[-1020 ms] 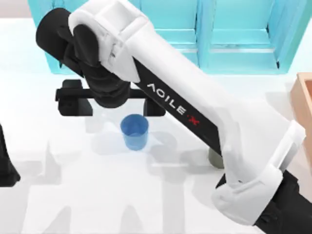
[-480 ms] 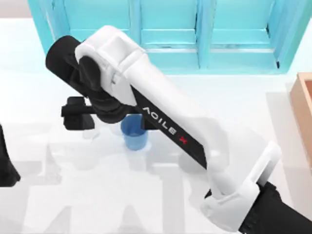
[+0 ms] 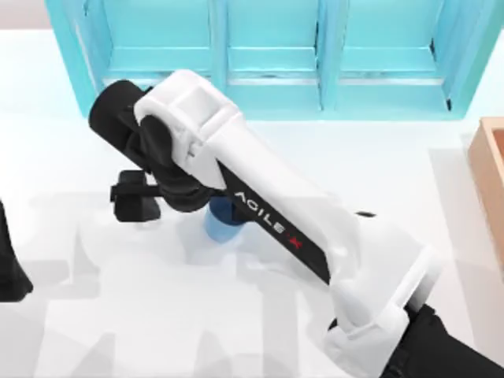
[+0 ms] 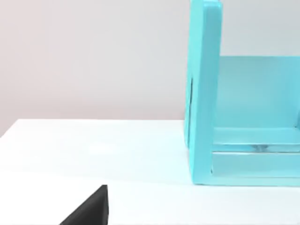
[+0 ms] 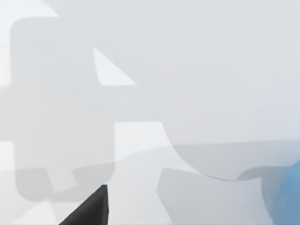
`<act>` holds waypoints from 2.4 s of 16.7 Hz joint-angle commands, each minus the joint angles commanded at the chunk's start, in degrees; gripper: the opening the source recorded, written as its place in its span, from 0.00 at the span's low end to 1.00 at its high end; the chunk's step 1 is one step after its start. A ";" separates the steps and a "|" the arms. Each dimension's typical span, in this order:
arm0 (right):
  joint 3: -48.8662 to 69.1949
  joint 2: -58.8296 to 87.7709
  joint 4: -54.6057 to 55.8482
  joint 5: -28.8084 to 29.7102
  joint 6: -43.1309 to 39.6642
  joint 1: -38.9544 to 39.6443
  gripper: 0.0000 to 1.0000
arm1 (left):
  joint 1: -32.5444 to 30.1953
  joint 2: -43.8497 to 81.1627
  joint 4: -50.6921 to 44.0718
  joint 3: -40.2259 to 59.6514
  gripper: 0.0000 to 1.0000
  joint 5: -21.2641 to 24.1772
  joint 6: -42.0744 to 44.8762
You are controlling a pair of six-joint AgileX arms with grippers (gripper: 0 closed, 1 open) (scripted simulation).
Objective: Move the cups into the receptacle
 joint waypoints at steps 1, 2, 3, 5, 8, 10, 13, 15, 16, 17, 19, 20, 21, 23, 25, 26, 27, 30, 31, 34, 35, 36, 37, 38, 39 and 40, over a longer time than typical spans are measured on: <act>0.00 0.00 0.00 0.00 0.00 0.00 0.92 | 0.00 0.00 0.00 0.00 1.00 0.00 0.00; 0.00 0.00 0.00 0.00 0.00 0.00 0.85 | 0.00 0.00 0.00 0.00 1.00 0.00 0.00; 0.00 0.00 0.00 0.00 0.00 0.00 0.77 | 0.00 0.00 0.00 0.00 1.00 0.00 0.00; 0.00 0.00 0.00 0.00 0.00 0.00 0.62 | 0.00 0.00 0.00 0.00 1.00 0.00 0.00; 0.00 0.00 0.00 0.00 0.00 0.00 0.40 | 0.00 0.00 0.00 0.00 1.00 0.00 0.00; 0.00 0.00 0.00 0.00 0.00 0.00 0.25 | 0.00 0.00 0.00 0.00 1.00 0.00 0.00; 0.00 0.00 0.00 0.00 0.00 0.00 0.02 | 0.00 0.00 0.00 0.00 1.00 0.00 0.00; 0.00 0.00 0.00 0.00 0.00 0.00 0.00 | 0.00 0.00 0.00 0.00 1.00 0.00 0.00; 0.00 0.00 0.00 0.00 0.00 0.00 0.00 | 0.00 0.00 0.00 0.00 1.00 0.00 0.00; 0.00 0.00 0.00 0.00 0.00 0.00 0.00 | 0.00 0.00 0.00 0.00 1.00 0.00 0.00; 0.00 0.00 0.00 0.00 0.00 0.00 0.00 | 0.00 0.00 0.00 0.00 1.00 0.00 0.00; 0.00 0.00 0.00 0.00 0.00 0.00 0.00 | 0.00 0.00 0.00 0.00 1.00 0.00 0.00; 0.00 0.00 0.00 0.00 0.00 0.00 0.00 | 0.00 0.00 0.00 0.00 1.00 0.00 0.00; -0.08 -0.11 0.00 -0.01 0.04 0.21 0.00 | 0.00 0.00 0.00 0.00 1.00 0.00 0.00; -1.90 -1.60 0.82 -0.12 -0.24 0.03 0.00 | 0.00 0.00 0.00 0.00 1.00 0.00 0.00; -3.69 -2.97 1.56 -0.21 -0.47 -0.15 0.00 | 0.00 0.00 0.00 0.00 1.00 0.00 0.00; -6.06 -4.70 2.50 -0.31 -0.75 -0.39 0.00 | 0.00 0.00 0.00 0.00 1.00 0.00 0.00; -16.65 -11.76 6.36 -0.68 -1.80 -1.44 0.00 | 0.00 0.00 0.00 0.00 1.00 0.00 0.00; -21.20 -14.63 7.95 -0.82 -2.20 -1.86 0.00 | 0.00 0.00 0.00 0.00 1.00 0.00 0.00; -36.97 -24.27 13.41 -1.26 -3.48 -3.17 0.00 | 0.00 0.00 0.00 0.00 1.00 0.00 0.00; -42.67 -27.75 15.41 -1.40 -3.92 -3.62 0.00 | 0.00 0.00 0.00 0.00 1.00 0.00 0.00; -48.46 -31.31 17.45 -1.55 -4.36 -4.10 0.00 | 0.00 0.00 0.00 0.00 1.00 0.00 0.00; -54.21 -34.86 19.48 -1.68 -4.82 -4.58 0.00 | 0.00 0.00 0.00 0.00 1.00 0.00 0.00; -59.79 -38.32 21.46 -1.82 -5.28 -5.05 0.00 | 0.00 0.00 0.00 0.00 1.00 0.00 0.00; -65.09 -41.64 23.33 -1.94 -5.73 -5.49 0.00 | 0.00 0.00 0.00 0.00 1.00 0.00 0.00; -69.98 -44.74 25.08 -2.04 -6.15 -5.90 0.00 | 0.00 0.00 0.00 0.00 1.00 0.00 0.00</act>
